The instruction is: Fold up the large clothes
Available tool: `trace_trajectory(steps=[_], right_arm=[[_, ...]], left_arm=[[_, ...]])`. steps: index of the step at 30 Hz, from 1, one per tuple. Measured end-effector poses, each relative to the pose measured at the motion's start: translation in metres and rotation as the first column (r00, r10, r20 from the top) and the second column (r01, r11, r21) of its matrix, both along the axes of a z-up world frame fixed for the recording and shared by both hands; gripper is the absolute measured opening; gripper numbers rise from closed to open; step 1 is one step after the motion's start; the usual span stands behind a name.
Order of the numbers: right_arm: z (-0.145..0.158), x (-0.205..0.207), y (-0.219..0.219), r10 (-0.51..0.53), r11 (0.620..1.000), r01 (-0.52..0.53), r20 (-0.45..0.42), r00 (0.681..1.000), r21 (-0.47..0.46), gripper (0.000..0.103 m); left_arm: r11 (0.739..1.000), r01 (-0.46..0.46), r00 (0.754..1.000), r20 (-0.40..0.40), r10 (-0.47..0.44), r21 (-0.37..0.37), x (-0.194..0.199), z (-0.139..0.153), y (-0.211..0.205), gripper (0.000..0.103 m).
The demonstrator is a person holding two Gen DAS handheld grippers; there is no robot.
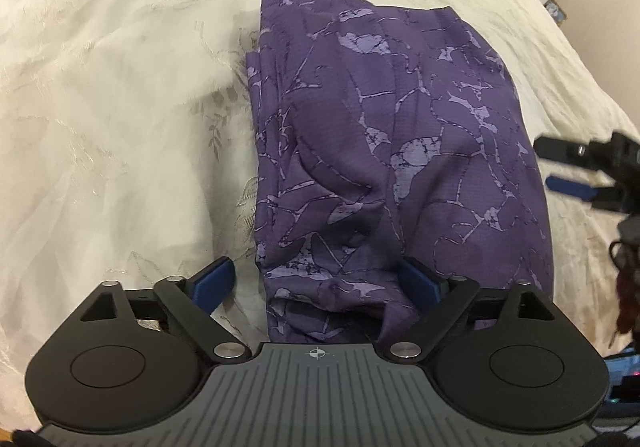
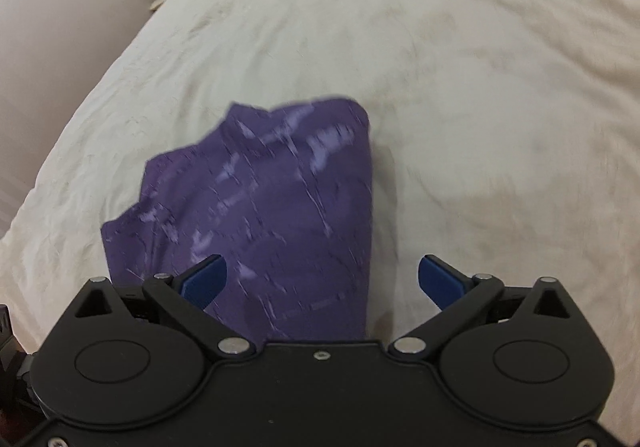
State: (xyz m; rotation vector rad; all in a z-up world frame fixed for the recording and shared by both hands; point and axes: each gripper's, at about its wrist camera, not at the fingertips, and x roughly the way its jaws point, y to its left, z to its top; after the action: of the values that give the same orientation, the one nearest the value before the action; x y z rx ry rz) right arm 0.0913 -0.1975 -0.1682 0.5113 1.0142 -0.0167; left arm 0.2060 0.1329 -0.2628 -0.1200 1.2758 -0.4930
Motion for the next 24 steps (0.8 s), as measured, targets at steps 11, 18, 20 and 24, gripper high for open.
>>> trace_trajectory(steps=[11, 18, 20, 24], right_arm=[[-0.042, -0.011, -0.008, -0.056, 0.968, 0.076, -0.092, 0.994, 0.239, 0.102], [-0.057, 0.000, -0.010, -0.036, 0.940, 0.066, -0.097, 0.995, 0.334, 0.103], [-0.061, 0.006, -0.010, -0.024, 0.930, 0.056, -0.093, 0.995, 0.364, 0.103], [-0.067, 0.018, -0.010, 0.005, 0.912, 0.027, -0.078, 0.997, 0.410, 0.103]], left_arm=[[0.990, -0.041, 0.995, -0.091, 0.029, -0.132, 0.010, -0.023, 0.023, 0.103], [0.980, -0.035, 0.991, -0.134, 0.009, -0.195, 0.019, -0.030, 0.028, 0.103], [0.977, -0.046, 0.990, -0.143, 0.016, -0.210, 0.021, -0.032, 0.029, 0.103], [0.970, -0.068, 0.988, -0.153, 0.032, -0.233, 0.022, -0.034, 0.031, 0.103]])
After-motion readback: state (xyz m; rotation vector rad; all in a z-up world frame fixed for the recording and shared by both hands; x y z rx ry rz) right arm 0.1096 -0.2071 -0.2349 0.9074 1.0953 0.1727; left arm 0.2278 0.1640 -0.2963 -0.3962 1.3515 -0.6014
